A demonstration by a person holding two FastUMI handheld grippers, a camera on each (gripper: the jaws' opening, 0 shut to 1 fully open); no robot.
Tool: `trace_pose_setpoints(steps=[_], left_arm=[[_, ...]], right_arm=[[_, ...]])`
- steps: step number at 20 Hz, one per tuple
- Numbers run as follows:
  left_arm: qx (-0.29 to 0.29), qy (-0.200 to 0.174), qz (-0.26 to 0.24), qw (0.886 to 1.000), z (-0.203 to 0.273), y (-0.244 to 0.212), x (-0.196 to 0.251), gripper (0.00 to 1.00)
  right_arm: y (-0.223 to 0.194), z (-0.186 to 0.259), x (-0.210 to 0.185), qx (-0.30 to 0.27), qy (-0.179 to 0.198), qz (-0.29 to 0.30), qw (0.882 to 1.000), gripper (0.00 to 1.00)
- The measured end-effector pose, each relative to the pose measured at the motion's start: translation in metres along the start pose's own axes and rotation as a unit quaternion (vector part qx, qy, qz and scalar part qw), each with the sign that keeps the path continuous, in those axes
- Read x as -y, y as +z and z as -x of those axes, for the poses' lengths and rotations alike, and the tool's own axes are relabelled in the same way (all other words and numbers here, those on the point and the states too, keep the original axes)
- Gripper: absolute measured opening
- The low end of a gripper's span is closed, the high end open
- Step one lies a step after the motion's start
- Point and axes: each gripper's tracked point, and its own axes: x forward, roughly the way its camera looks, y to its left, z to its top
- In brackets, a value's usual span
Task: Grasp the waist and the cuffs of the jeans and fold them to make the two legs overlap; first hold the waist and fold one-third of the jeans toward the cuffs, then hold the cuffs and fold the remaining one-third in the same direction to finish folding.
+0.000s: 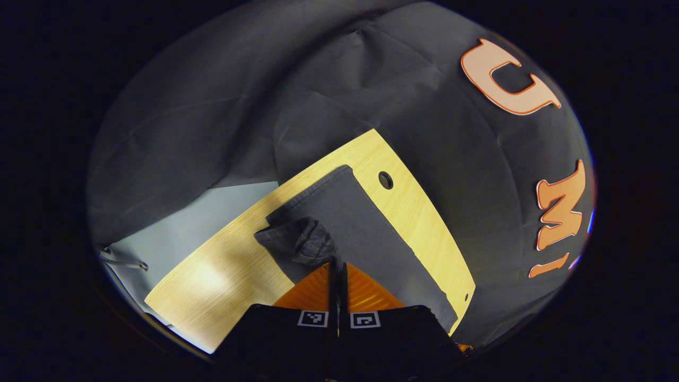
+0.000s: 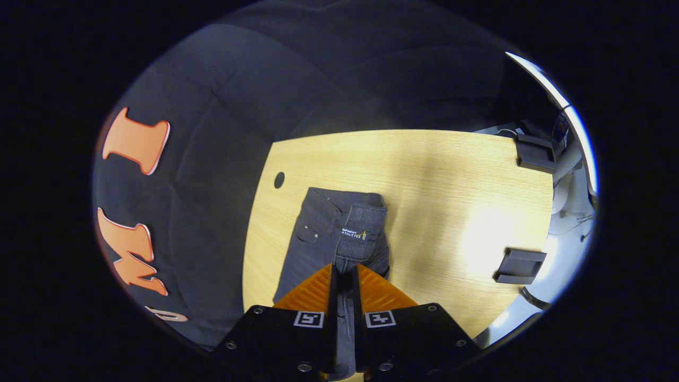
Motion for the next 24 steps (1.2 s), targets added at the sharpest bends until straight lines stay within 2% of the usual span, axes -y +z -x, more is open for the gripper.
trace_pose_setpoints(steps=[4, 8, 9, 10, 11, 16, 18, 24], left_arm=[[0.010, 0.017, 0.009, 1.000, -0.002, -0.001, -0.001, 0.01], [0.010, 0.034, 0.014, 0.999, -0.004, -0.003, -0.004, 0.01], [0.009, 0.037, 0.013, 0.999, -0.005, -0.003, -0.004, 0.01], [0.009, 0.039, 0.013, 0.999, -0.006, -0.004, -0.004, 0.01], [0.009, 0.038, 0.010, 0.999, -0.007, -0.005, -0.002, 0.01], [0.015, 0.044, 0.000, 0.999, -0.007, -0.004, 0.004, 0.01], [0.018, 0.039, 0.005, 0.999, -0.005, -0.001, 0.006, 0.01], [0.040, 0.025, 0.014, 0.999, 0.001, 0.024, 0.024, 0.01]], right_arm=[[0.001, -0.021, 0.028, -0.010, -0.045, 0.001, 0.999, 0.14], [-0.003, -0.032, 0.029, -0.036, -0.029, 0.005, 0.999, 0.15], [-0.007, -0.030, 0.039, -0.045, -0.052, 0.015, 0.998, 0.15], [-0.006, -0.033, 0.047, -0.046, -0.071, 0.021, 0.996, 0.09], [-0.007, -0.029, 0.043, -0.052, -0.067, 0.038, 0.996, 0.04], [-0.001, -0.031, 0.017, -0.054, -0.018, 0.021, 0.998, 0.04], [0.006, -0.031, 0.021, -0.038, -0.039, 0.046, 0.997, 0.03], [0.021, -0.030, -0.042, -0.020, 0.020, 0.027, 0.999, 0.04]])
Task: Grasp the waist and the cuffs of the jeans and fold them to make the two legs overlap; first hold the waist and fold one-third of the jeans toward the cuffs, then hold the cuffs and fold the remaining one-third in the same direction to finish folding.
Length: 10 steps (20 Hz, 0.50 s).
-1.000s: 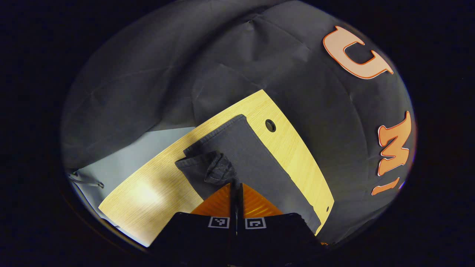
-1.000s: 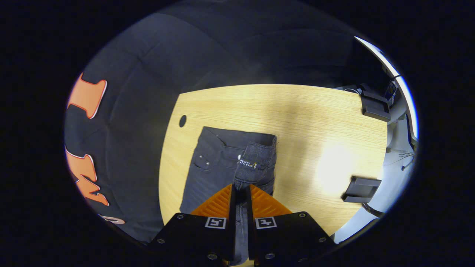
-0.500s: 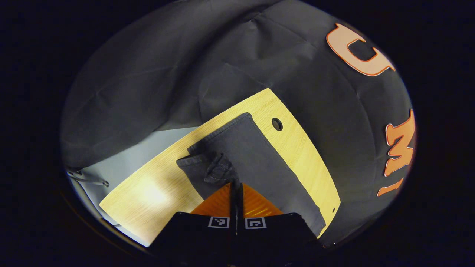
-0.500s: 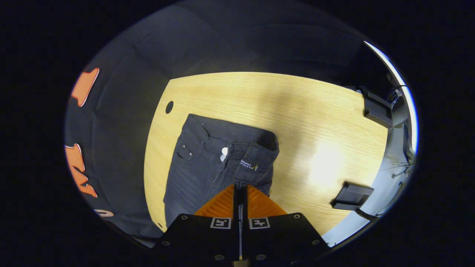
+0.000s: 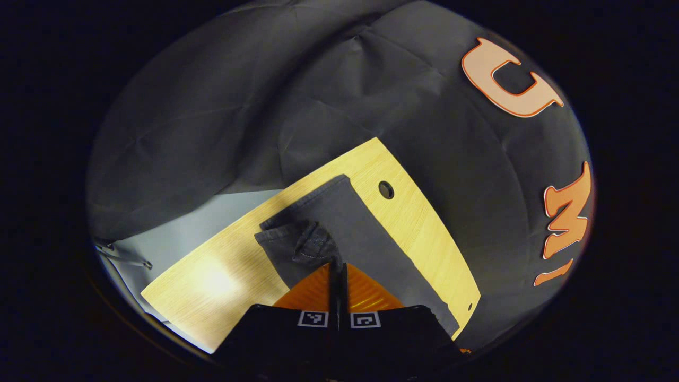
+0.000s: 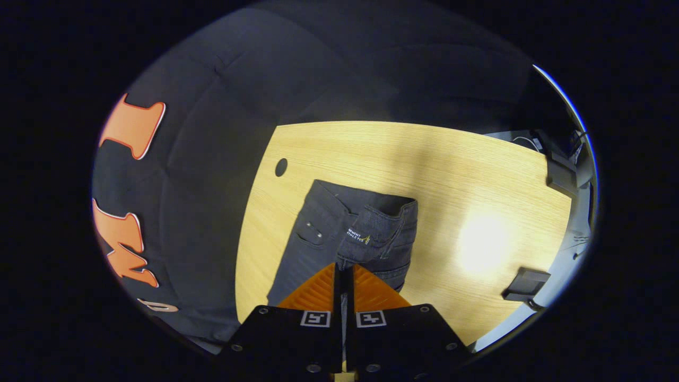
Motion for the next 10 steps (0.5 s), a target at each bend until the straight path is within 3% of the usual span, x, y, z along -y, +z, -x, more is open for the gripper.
trace_pose_setpoints(steps=[10], left_arm=[[0.012, 0.025, 0.016, 0.999, -0.038, 0.042, 0.020, 0.01]], right_arm=[[0.027, -0.044, -0.058, -0.023, 0.015, -0.009, 1.000, 0.04]])
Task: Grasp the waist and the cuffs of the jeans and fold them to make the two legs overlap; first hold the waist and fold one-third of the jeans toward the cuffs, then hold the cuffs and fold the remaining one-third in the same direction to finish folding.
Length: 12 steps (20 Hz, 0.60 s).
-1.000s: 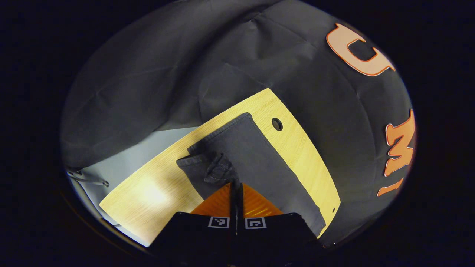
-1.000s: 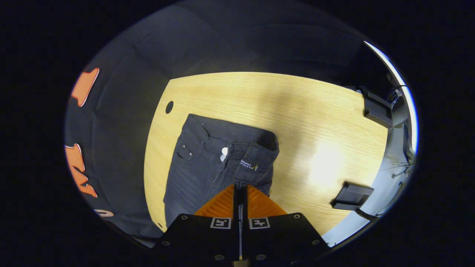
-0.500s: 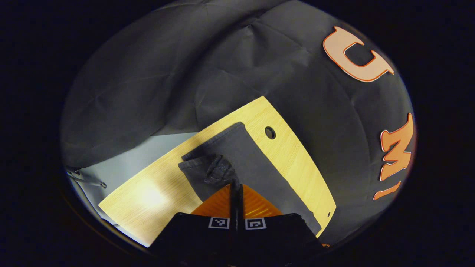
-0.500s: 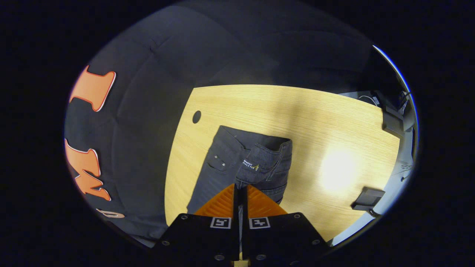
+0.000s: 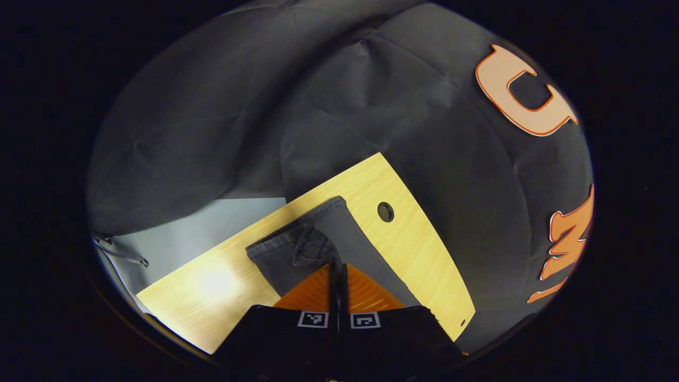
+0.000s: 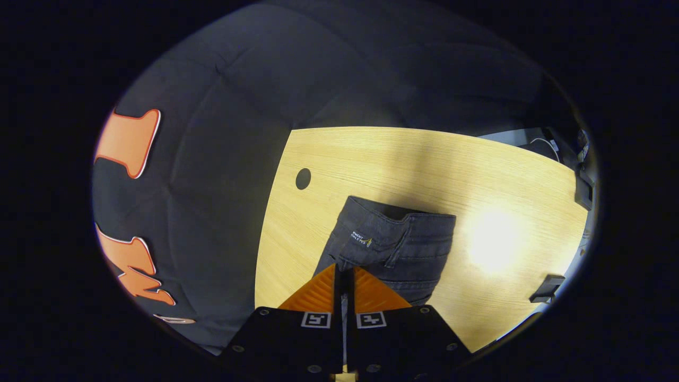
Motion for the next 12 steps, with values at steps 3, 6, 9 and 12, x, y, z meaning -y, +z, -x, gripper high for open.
trace_pose_setpoints(steps=[3, 6, 9, 12], left_arm=[[-0.001, 0.009, -0.004, 1.000, -0.021, 0.010, 0.010, 0.01], [-0.012, 0.034, -0.018, 0.999, -0.047, 0.012, 0.016, 0.01], [-0.016, 0.055, -0.020, 0.998, -0.068, 0.012, 0.026, 0.01], [-0.017, 0.057, -0.010, 0.998, -0.087, 0.007, 0.022, 0.01]], right_arm=[[0.006, -0.023, -0.011, -0.008, -0.009, 0.000, 1.000, 0.03], [0.007, -0.050, -0.019, -0.023, -0.014, -0.002, 1.000, 0.04], [0.006, -0.075, -0.023, -0.031, -0.029, -0.003, 0.999, 0.03], [0.005, -0.087, -0.020, -0.042, -0.043, -0.042, 0.997, 0.04]])
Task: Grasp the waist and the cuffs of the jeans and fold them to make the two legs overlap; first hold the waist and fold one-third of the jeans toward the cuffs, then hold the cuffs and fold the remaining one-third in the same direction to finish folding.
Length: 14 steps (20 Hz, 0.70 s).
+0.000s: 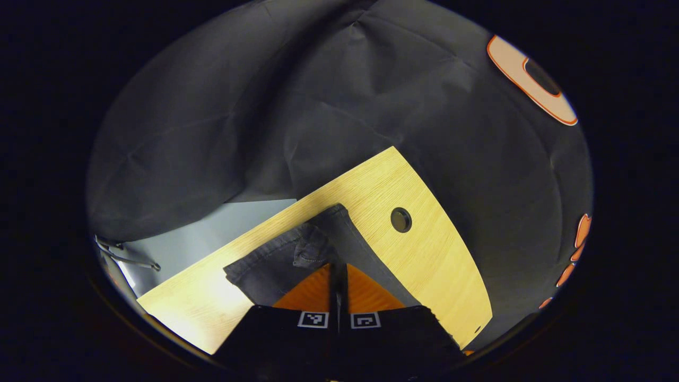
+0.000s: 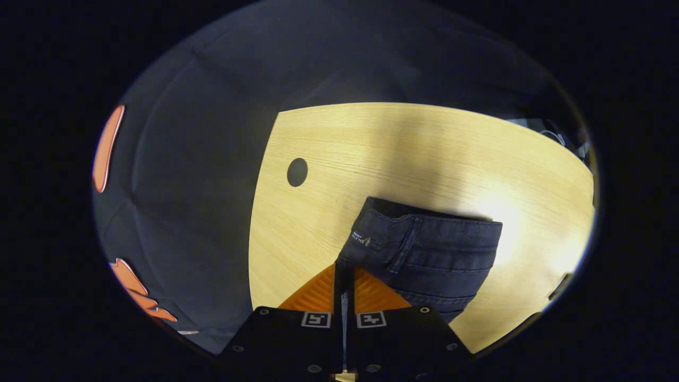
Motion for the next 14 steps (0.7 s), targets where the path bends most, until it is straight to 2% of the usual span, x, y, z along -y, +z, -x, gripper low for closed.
trace_pose_setpoints(steps=[3, 4, 5, 7, 8, 9, 10, 11, 12, 13, 14], left_arm=[[0.004, 0.000, -0.003, 1.000, 0.002, 0.005, -0.002, 0.08], [0.015, -0.006, -0.009, 1.000, 0.001, 0.011, 0.002, 0.08], [0.026, -0.016, -0.014, 0.999, 0.004, 0.017, 0.007, 0.28], [0.034, -0.041, -0.028, 0.998, 0.011, 0.021, 0.022, 0.46], [0.034, -0.048, -0.036, 0.998, 0.016, 0.019, 0.028, 0.58], [0.034, -0.055, -0.045, 0.997, 0.018, 0.015, 0.033, 0.69], [0.041, -0.061, -0.052, 0.996, 0.019, 0.010, 0.038, 0.79], [0.049, -0.070, -0.061, 0.994, 0.024, 0.010, 0.046, 0.82], [0.058, -0.078, -0.073, 0.993, 0.030, 0.012, 0.052, 0.80], [0.067, -0.086, -0.086, 0.990, 0.038, 0.012, 0.058, 0.98], [0.075, -0.096, -0.102, 0.987, 0.048, 0.012, 0.061, 0.96]], right_arm=[[0.000, -0.006, -0.005, -0.005, 0.005, -0.016, 1.000, 0.04], [0.002, -0.003, -0.009, -0.003, 0.014, -0.014, 1.000, 0.09], [0.003, -0.001, -0.015, 0.002, 0.028, -0.012, 1.000, 0.11], [0.008, 0.006, -0.025, 0.016, 0.048, -0.004, 0.999, 0.16], [0.008, 0.013, -0.025, 0.019, 0.051, 0.001, 0.999, 0.10], [0.006, 0.017, -0.020, 0.021, 0.049, 0.010, 0.999, 0.24], [0.005, 0.022, -0.016, 0.025, 0.043, 0.023, 0.998, 0.33], [0.003, 0.029, -0.010, 0.029, 0.034, 0.039, 0.998, 0.37], [0.002, 0.034, -0.003, 0.035, 0.029, 0.055, 0.997, 0.46], [0.001, 0.038, 0.004, 0.040, 0.020, 0.071, 0.996, 0.40], [0.001, 0.042, 0.008, 0.046, 0.016, 0.088, 0.995, 0.64]])
